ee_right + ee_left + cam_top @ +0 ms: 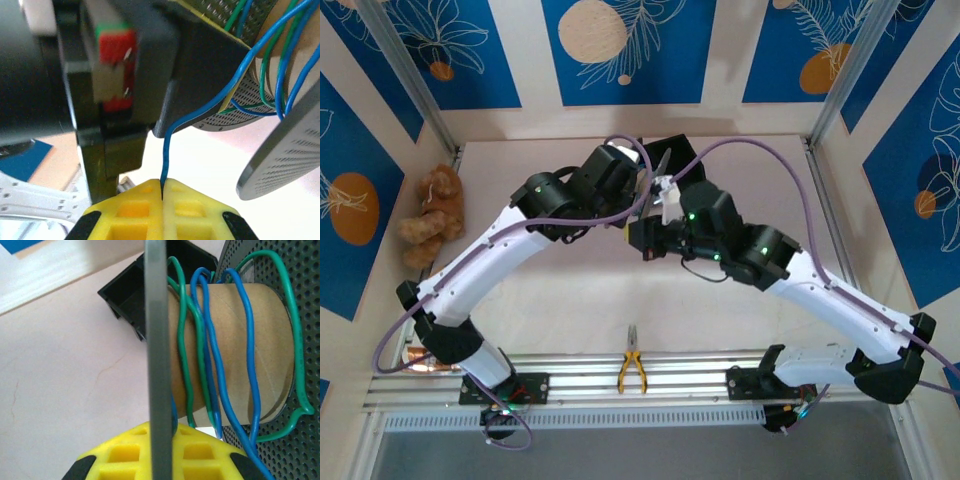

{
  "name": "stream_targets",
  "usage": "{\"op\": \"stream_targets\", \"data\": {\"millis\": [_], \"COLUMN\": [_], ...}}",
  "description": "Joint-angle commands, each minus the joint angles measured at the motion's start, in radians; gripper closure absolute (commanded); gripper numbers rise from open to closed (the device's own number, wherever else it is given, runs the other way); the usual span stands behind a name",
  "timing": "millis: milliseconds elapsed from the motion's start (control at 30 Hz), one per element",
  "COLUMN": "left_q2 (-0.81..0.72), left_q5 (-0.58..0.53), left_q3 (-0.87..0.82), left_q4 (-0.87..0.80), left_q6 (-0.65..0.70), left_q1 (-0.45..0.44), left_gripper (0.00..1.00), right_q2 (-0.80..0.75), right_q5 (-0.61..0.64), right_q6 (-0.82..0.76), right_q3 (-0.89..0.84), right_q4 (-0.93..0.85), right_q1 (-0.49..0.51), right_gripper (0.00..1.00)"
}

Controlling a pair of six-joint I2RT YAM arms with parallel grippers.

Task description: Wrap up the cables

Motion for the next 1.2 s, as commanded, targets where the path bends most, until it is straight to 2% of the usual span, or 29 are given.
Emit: {"op": "stream_targets", "data": {"millis": [0,167,300,433,600,700,800,967,1167], "left_q2": [0.004,-0.005,-0.018,-0.041,-0.083,-0.104,-0.107,-0.099,-0.108], "left_q5": [0.049,0.122,0.189,0.245,0.384,0.488,0.596,0.764,0.858], "left_q3": [0.062,0.065,0.062,0.043,-0.030,-0.066,-0.058,-0.042,-0.050], "left_q4": [0.100,0.110,0.116,0.124,0.181,0.211,0.185,0.123,0.074], "left_q6": [-0.088,-0.123,-0.145,-0.164,-0.205,-0.229,-0.225,-0.198,-0.171], "left_q1": [0.013,0.047,0.080,0.112,0.164,0.206,0.253,0.317,0.367], "left_gripper": [1.00,1.00,1.00,1.00,1.00,1.00,1.00,1.00,1.00], "right_q2": [-0.011,-0.038,-0.033,-0.031,-0.012,-0.002,-0.021,-0.085,-0.156], "right_q5": [0.122,0.199,0.321,0.423,0.530,0.586,0.606,0.547,0.524], "right_q6": [-0.123,-0.157,-0.250,-0.276,-0.271,-0.368,-0.493,-0.710,-0.885], "right_q3": [-0.095,-0.251,-0.315,-0.372,-0.414,-0.463,-0.520,-0.597,-0.661], "right_q4": [0.102,0.232,0.282,0.314,0.350,0.442,0.535,0.651,0.716], "right_q1": [0.078,0.114,0.158,0.166,0.169,0.186,0.194,0.192,0.177], "right_gripper": [1.00,1.00,1.00,1.00,1.00,1.00,1.00,1.00,1.00]}}
